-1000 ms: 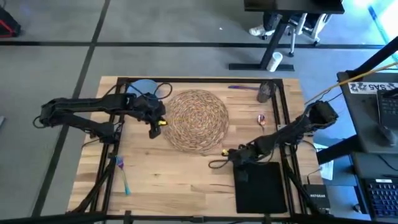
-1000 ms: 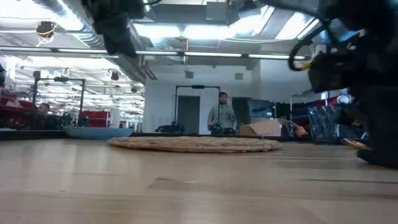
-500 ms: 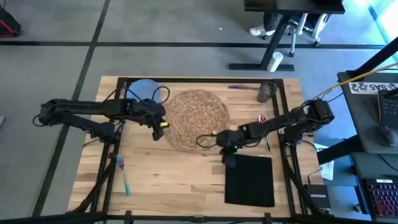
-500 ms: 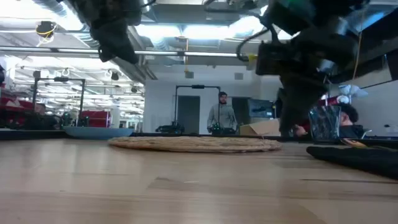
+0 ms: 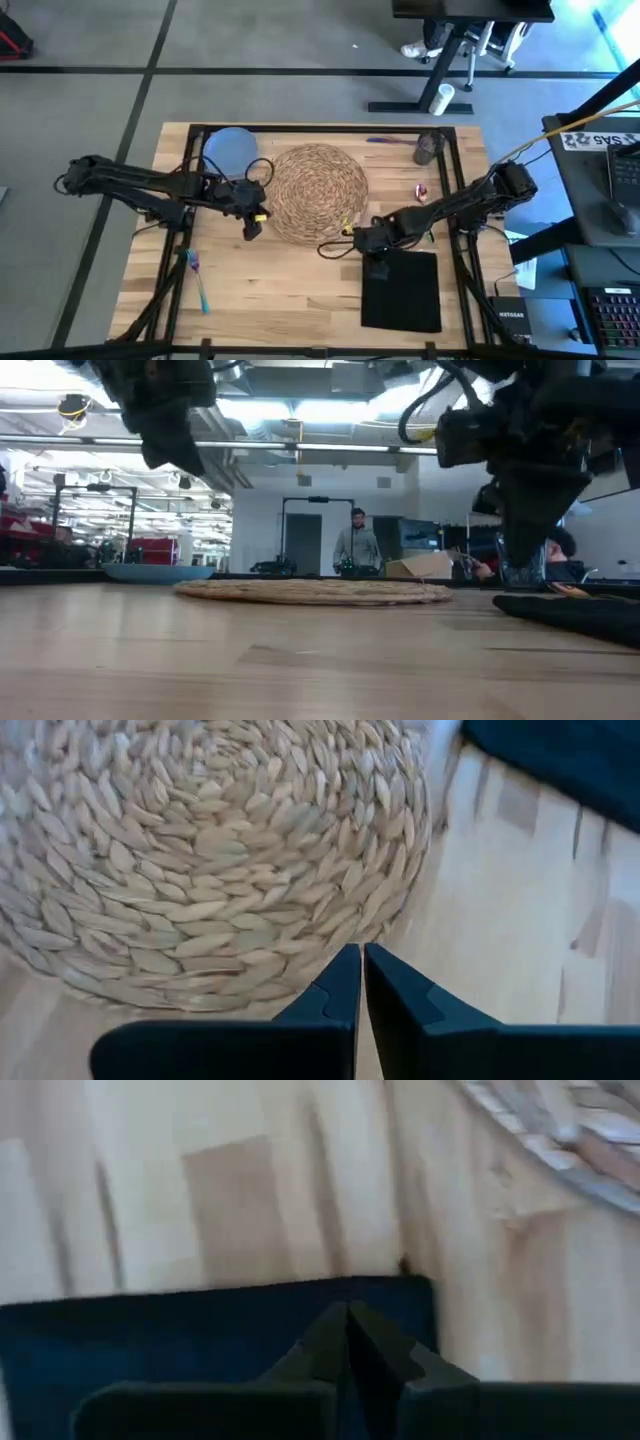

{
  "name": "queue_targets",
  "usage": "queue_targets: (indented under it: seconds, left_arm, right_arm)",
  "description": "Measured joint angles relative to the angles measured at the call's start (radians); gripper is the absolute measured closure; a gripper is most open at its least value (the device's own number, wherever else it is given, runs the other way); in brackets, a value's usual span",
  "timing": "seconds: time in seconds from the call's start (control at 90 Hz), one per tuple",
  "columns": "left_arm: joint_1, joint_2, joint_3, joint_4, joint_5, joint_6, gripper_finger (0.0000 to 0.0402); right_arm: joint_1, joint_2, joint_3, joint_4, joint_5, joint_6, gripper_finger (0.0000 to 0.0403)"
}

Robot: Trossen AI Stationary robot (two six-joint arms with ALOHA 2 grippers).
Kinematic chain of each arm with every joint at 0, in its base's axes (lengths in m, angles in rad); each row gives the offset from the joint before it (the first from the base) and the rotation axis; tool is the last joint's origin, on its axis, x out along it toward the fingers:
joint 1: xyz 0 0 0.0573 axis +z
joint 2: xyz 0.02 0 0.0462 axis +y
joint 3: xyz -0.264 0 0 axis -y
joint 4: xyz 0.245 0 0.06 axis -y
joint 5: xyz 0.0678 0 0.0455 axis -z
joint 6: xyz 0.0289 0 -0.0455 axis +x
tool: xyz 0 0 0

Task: Set table place
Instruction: Fold the black table napkin on the table

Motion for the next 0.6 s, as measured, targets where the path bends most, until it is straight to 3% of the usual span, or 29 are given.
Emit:
queue_targets:
  seconds: [0.267, 0.6]
  left_arm:
    - [-0.037, 0.001, -0.012, 0.004, 0.000, -0.010, 0.0400]
    - [-0.071, 0.001, -0.012, 0.001, 0.000, -0.044, 0.0400]
  right_arm:
    - [-0.002, 0.111, -0.021, 0.033, -0.052, 0.030, 0.0403]
    - [-0.001, 0.231, -0.002, 0.419, -0.217, 0.023, 0.0403]
